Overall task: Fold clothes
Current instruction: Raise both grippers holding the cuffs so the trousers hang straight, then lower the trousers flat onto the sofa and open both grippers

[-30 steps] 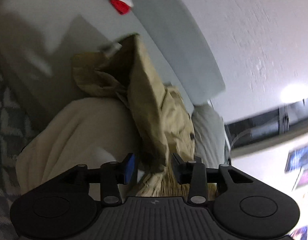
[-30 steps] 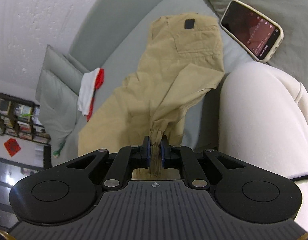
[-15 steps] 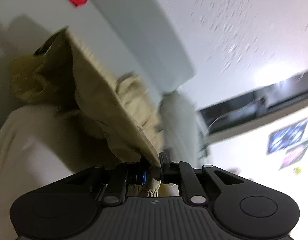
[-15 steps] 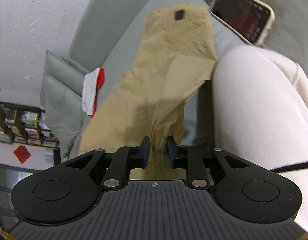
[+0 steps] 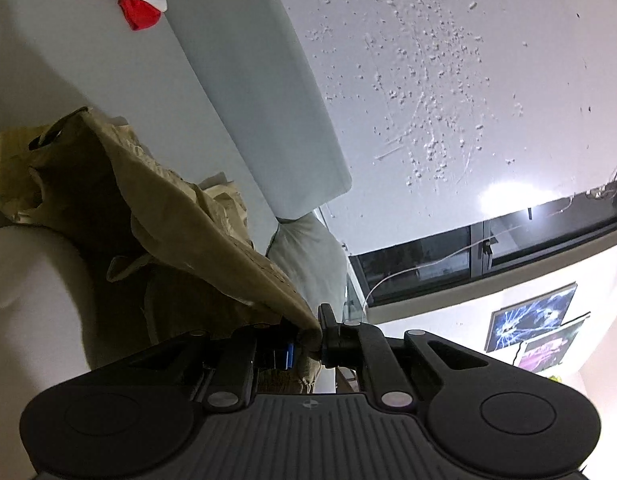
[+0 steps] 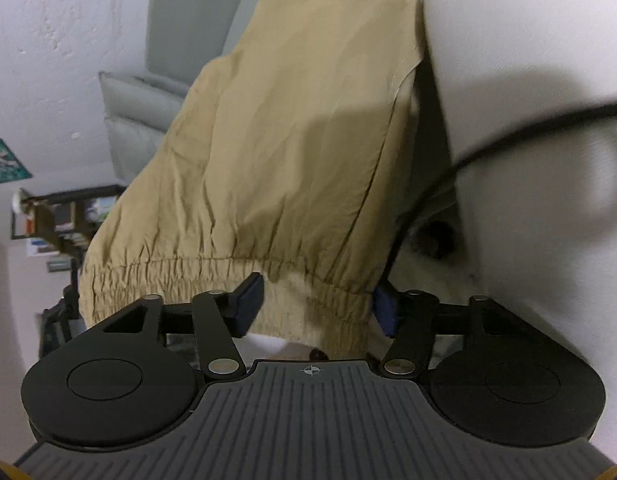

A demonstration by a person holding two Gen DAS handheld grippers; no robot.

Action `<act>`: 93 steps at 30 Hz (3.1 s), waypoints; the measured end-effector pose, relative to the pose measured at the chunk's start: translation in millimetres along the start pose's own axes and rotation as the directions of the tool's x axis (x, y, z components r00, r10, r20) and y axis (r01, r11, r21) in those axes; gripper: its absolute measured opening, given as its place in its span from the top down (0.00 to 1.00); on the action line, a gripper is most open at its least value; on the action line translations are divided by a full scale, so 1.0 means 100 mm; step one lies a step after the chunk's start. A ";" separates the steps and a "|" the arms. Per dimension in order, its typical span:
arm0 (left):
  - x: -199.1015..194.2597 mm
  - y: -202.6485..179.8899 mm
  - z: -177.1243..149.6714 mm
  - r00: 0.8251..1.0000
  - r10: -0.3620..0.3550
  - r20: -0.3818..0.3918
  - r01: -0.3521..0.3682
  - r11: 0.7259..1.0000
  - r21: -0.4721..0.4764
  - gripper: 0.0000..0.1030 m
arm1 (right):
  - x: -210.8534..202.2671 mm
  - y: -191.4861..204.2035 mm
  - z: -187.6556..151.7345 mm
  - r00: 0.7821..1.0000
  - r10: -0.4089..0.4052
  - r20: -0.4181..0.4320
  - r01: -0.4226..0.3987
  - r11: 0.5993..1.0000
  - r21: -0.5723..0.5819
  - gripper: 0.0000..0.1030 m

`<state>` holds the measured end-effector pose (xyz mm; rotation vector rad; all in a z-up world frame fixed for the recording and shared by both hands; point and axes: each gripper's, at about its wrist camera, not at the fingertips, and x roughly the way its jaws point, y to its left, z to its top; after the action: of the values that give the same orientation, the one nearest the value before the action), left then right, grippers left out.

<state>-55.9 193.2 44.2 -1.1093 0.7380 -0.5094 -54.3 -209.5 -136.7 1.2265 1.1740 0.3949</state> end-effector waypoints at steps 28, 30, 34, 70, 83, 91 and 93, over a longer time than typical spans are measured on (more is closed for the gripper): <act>-1.21 -2.71 0.18 0.776 -0.541 0.324 0.194 0.693 0.694 0.92 | -2.64 3.74 -1.22 0.550 0.617 0.562 0.255 0.517 -0.817 0.89; -1.24 -2.77 0.16 0.766 -0.553 0.328 0.187 0.680 0.709 0.92 | -2.68 3.83 -1.36 0.533 0.639 0.555 0.273 0.491 -0.828 0.89; -1.23 -2.82 0.21 0.769 -0.555 0.315 0.193 0.673 0.715 0.91 | -2.73 3.99 -1.46 0.515 0.646 0.563 0.297 0.481 -0.824 0.89; 1.57 0.31 1.09 0.906 0.424 -0.001 -0.409 0.875 0.259 0.91 | -0.10 1.48 1.56 0.811 -0.175 0.559 0.376 0.886 -0.269 0.89; 1.29 0.71 0.93 0.919 0.388 -0.078 -0.383 0.921 0.066 0.92 | 0.32 0.60 1.27 0.802 -0.423 0.421 0.507 0.856 -0.105 0.90; 1.23 0.79 0.96 0.838 0.504 -0.208 -0.498 0.863 0.083 0.92 | -0.19 0.77 1.00 0.850 -0.341 0.401 0.417 0.902 -0.117 0.90; 1.35 0.81 0.86 0.761 0.619 -0.197 -0.584 0.785 0.207 0.88 | -0.10 0.72 0.97 0.829 -0.397 0.393 0.479 0.868 -0.133 0.88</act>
<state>98.5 181.6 -46.2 -0.6218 1.2164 -0.1373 47.8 -240.8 -80.2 0.7505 1.0245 -0.0465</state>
